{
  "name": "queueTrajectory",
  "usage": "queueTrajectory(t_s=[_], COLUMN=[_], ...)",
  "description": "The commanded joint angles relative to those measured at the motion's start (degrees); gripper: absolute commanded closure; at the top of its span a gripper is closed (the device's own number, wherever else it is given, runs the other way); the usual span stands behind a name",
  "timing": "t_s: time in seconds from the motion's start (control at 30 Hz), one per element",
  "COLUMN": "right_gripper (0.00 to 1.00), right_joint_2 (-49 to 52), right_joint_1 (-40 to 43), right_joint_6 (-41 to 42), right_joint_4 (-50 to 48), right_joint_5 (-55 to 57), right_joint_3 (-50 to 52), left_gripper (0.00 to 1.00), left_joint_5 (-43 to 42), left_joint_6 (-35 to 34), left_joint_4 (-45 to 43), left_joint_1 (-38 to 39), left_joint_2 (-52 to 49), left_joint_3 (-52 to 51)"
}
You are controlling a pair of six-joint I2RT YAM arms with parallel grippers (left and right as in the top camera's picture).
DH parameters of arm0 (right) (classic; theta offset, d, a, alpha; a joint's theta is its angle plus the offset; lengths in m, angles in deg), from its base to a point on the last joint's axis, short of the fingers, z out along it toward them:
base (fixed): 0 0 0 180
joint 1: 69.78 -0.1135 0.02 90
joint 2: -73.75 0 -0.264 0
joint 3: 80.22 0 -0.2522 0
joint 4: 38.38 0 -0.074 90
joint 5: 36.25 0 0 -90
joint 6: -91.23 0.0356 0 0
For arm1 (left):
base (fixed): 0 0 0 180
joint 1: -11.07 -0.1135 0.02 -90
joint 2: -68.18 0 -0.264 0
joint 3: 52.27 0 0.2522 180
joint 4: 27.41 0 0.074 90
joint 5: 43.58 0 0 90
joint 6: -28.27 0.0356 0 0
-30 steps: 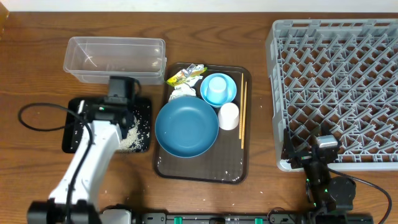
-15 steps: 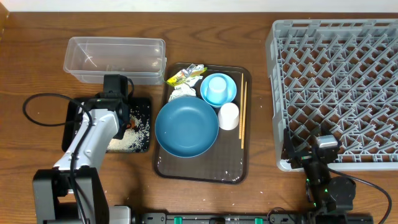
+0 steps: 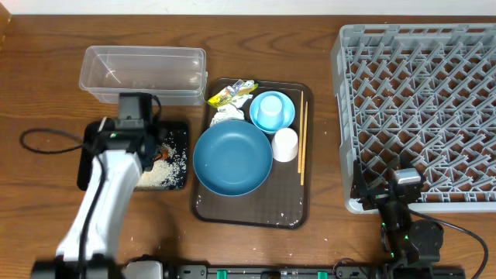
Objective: Sort waste into correct bins and load items into the dishwasher rack
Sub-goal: 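Carry the carrot left and drop it onto the black tray, then grasp the foil and yellow wrapper with the left gripper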
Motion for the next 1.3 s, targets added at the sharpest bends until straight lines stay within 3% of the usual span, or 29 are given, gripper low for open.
queueTrajectory(t_s=[0.0,0.03,0.1,0.47,0.6,0.7,0.83,1.07,1.17,1.27], right_gripper=[0.01,0.01,0.01,0.01,0.01,0.01,0.01,0.01,0.01,0.01], right_joint_2=[-0.1,-0.1,-0.1,-0.1,-0.1,-0.1,-0.1,-0.1,-0.1,-0.1], right_joint_1=[0.7,0.7,0.7,0.7,0.7,0.7,0.7,0.7,0.7,0.7], right_joint_6=[-0.7,-0.7,-0.7,-0.7,-0.7,-0.7,-0.7,-0.7,-0.7,-0.7], right_joint_4=[0.2,0.2,0.2,0.2,0.2,0.2,0.2,0.2,0.2,0.2], right_joint_5=[0.1,0.1,0.1,0.1,0.1,0.1,0.1,0.1,0.1,0.1], right_joint_3=[0.0,0.0,0.0,0.0,0.0,0.0,0.0,0.0,0.0,0.0], left_gripper=[0.31,0.21,0.14,0.05,0.05,0.05,0.04,0.04,0.04,0.04], left_joint_5=[-13.7,-21.8,-28.5,-30.4,-24.1,-14.4,-7.6,-1.9,-1.2,-1.0], left_joint_6=[13.5,23.7,30.7,44.4,47.5,49.4,51.0,51.4,58.8,59.0], left_joint_4=[-3.9,-8.1,-10.8,-9.6,-3.4,6.0,14.3,0.1,-5.7,-7.0], left_joint_1=[0.6,2.3,4.7,22.3,27.2,29.3,29.8,29.7,29.6,27.9], left_joint_2=[5.6,8.1,9.8,6.7,3.0,-0.7,-5.2,-6.1,-7.1,-10.4], left_joint_3=[1.0,1.0,1.0,1.3,5.5,12.7,21.9,23.1,23.2,24.4])
